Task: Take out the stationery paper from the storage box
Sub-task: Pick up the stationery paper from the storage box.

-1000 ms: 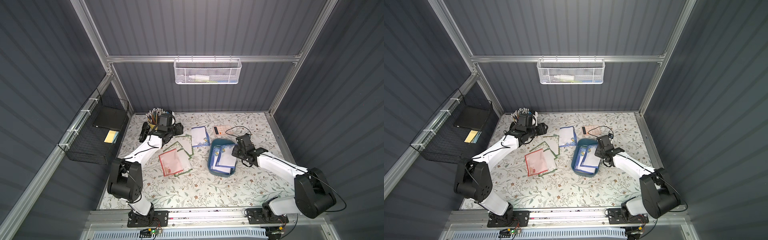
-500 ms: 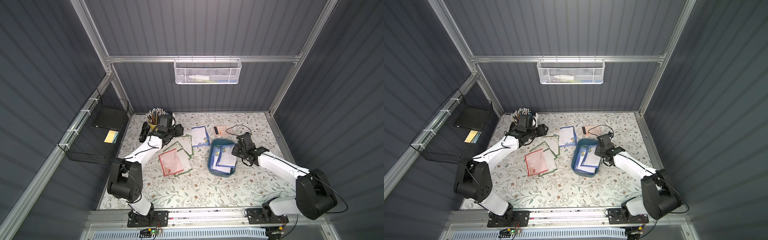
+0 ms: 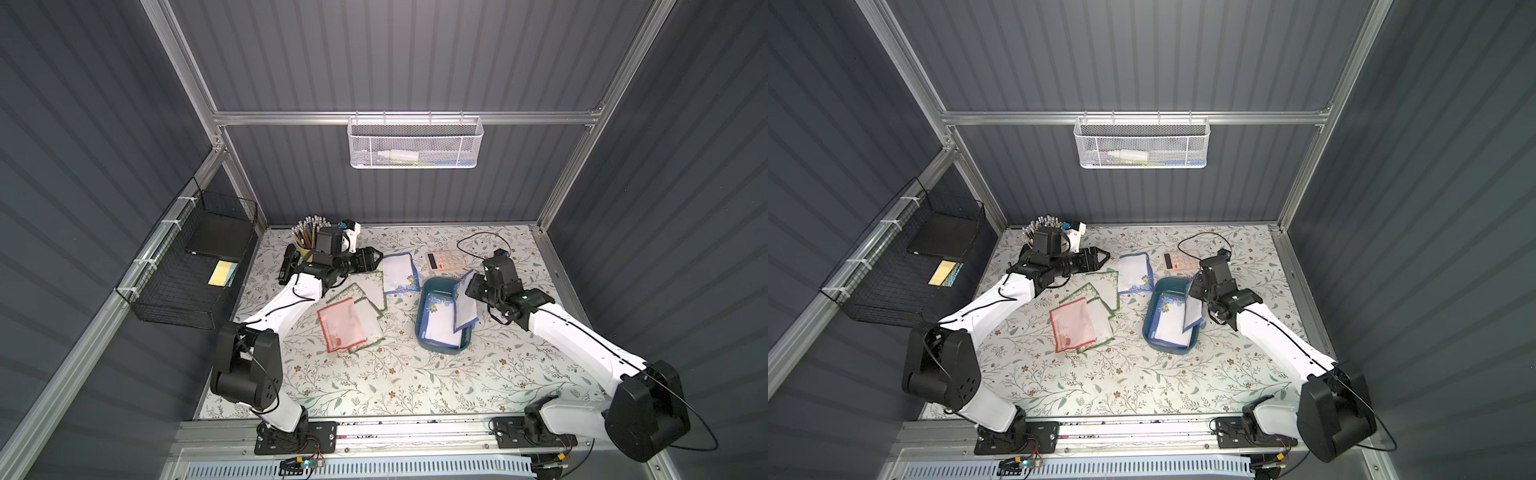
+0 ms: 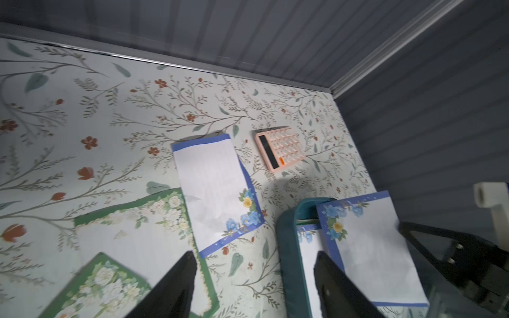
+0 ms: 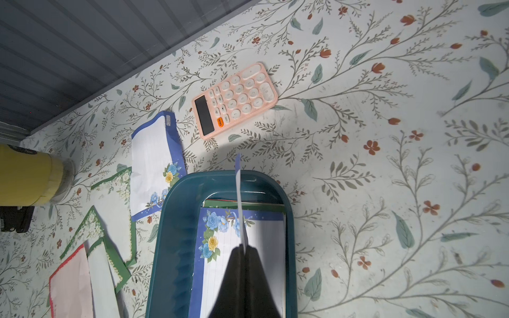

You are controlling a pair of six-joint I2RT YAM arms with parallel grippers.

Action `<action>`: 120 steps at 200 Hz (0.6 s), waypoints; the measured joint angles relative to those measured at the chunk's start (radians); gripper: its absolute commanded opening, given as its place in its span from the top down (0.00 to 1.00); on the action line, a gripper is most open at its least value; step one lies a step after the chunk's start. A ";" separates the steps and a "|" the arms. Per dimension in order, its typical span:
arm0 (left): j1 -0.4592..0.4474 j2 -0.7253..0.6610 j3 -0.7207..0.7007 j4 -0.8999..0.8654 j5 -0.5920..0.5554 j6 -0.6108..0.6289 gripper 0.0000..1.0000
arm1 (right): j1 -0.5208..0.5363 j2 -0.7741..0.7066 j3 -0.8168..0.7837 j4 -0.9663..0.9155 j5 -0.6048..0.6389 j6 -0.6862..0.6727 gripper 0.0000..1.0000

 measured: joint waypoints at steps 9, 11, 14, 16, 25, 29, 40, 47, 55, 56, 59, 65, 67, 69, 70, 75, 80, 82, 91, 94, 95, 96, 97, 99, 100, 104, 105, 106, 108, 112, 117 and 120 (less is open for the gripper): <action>0.000 -0.005 -0.010 0.027 0.054 -0.002 0.29 | 0.000 -0.012 0.001 -0.001 -0.002 0.000 1.00; 0.000 -0.006 -0.012 0.034 0.065 -0.002 0.29 | 0.000 -0.014 0.002 -0.002 -0.004 -0.001 1.00; 0.000 -0.007 -0.015 0.043 0.082 -0.005 0.29 | 0.000 -0.018 0.004 -0.004 -0.005 -0.001 1.00; 0.000 -0.007 -0.018 0.050 0.094 -0.006 0.29 | 0.000 -0.021 0.005 -0.005 -0.005 -0.002 1.00; 0.000 -0.008 -0.029 0.085 0.145 -0.014 0.29 | 0.000 -0.029 0.011 -0.007 -0.010 -0.003 1.00; 0.000 -0.008 -0.033 0.098 0.167 -0.023 0.29 | 0.000 -0.032 0.015 -0.008 -0.012 -0.003 1.00; 0.000 -0.008 -0.050 0.146 0.231 -0.042 0.29 | 0.000 -0.039 0.028 -0.010 -0.018 -0.004 1.00; 0.000 -0.008 -0.063 0.182 0.272 -0.061 0.29 | 0.000 -0.041 0.037 -0.010 -0.022 -0.004 1.00; 0.000 -0.007 -0.076 0.219 0.311 -0.082 0.29 | 0.000 -0.045 0.047 -0.009 -0.027 -0.004 1.00; 0.000 -0.007 -0.079 0.226 0.319 -0.087 0.29 | 0.000 -0.045 0.048 -0.009 -0.028 -0.004 1.00; 0.000 -0.007 -0.084 0.241 0.332 -0.093 0.29 | 0.000 -0.047 0.050 -0.008 -0.031 -0.005 1.00; 0.000 -0.006 -0.095 0.269 0.357 -0.113 0.29 | 0.000 -0.053 0.053 -0.008 -0.037 -0.005 1.00; 0.000 -0.006 -0.098 0.282 0.367 -0.119 0.29 | 0.000 -0.056 0.055 -0.009 -0.039 -0.005 1.00; 0.000 -0.006 -0.102 0.294 0.378 -0.129 0.29 | 0.000 -0.058 0.055 -0.009 -0.042 -0.005 1.00; 0.000 -0.006 -0.103 0.299 0.381 -0.132 0.29 | 0.000 -0.060 0.056 -0.008 -0.043 -0.005 1.00; 0.000 -0.005 -0.113 0.330 0.402 -0.150 0.29 | 0.000 -0.068 0.058 -0.008 -0.047 -0.005 1.00; 0.000 -0.005 -0.122 0.360 0.421 -0.167 0.29 | 0.000 -0.074 0.062 -0.008 -0.053 -0.006 1.00; 0.000 -0.005 -0.127 0.376 0.431 -0.180 0.29 | 0.000 -0.077 0.064 -0.008 -0.055 -0.006 1.00; 0.000 -0.005 -0.144 0.435 0.464 -0.214 0.29 | 0.000 -0.088 0.074 -0.006 -0.063 -0.006 1.00; 0.000 -0.004 -0.150 0.457 0.477 -0.228 0.29 | 0.000 -0.092 0.078 -0.005 -0.065 -0.006 1.00; 0.000 -0.004 -0.151 0.465 0.481 -0.233 0.29 | 0.000 -0.093 0.080 -0.005 -0.067 -0.006 1.00; 0.000 -0.004 -0.153 0.470 0.483 -0.237 0.28 | 0.000 -0.094 0.082 -0.005 -0.068 -0.006 1.00; 0.000 -0.004 -0.154 0.474 0.485 -0.239 0.28 | 0.000 -0.095 0.083 -0.005 -0.068 -0.006 1.00; 0.000 -0.004 -0.158 0.488 0.491 -0.245 0.28 | 0.000 -0.098 0.085 -0.005 -0.069 -0.006 1.00; 0.000 -0.004 -0.159 0.492 0.493 -0.248 0.28 | 0.000 -0.099 0.087 -0.004 -0.069 -0.006 1.00; 0.000 -0.003 -0.165 0.515 0.505 -0.264 0.28 | 0.000 -0.104 0.090 -0.001 -0.072 -0.006 1.00; 0.000 -0.003 -0.166 0.518 0.507 -0.265 0.27 | 0.000 -0.106 0.092 0.002 -0.073 -0.006 1.00; 0.000 -0.003 -0.167 0.526 0.511 -0.270 0.27 | 0.000 -0.107 0.092 0.002 -0.074 -0.006 1.00; 0.000 -0.003 -0.169 0.533 0.515 -0.275 0.27 | 0.000 -0.111 0.095 0.004 -0.075 -0.006 1.00; 0.000 -0.002 -0.172 0.554 0.524 -0.287 0.27 | 0.000 -0.116 0.099 0.005 -0.077 -0.006 1.00; 0.000 0.000 -0.175 0.576 0.534 -0.301 0.27 | 0.000 -0.123 0.104 0.008 -0.080 -0.006 1.00; 0.000 0.001 -0.176 0.590 0.539 -0.309 0.27 | 0.000 -0.127 0.107 0.010 -0.080 -0.006 1.00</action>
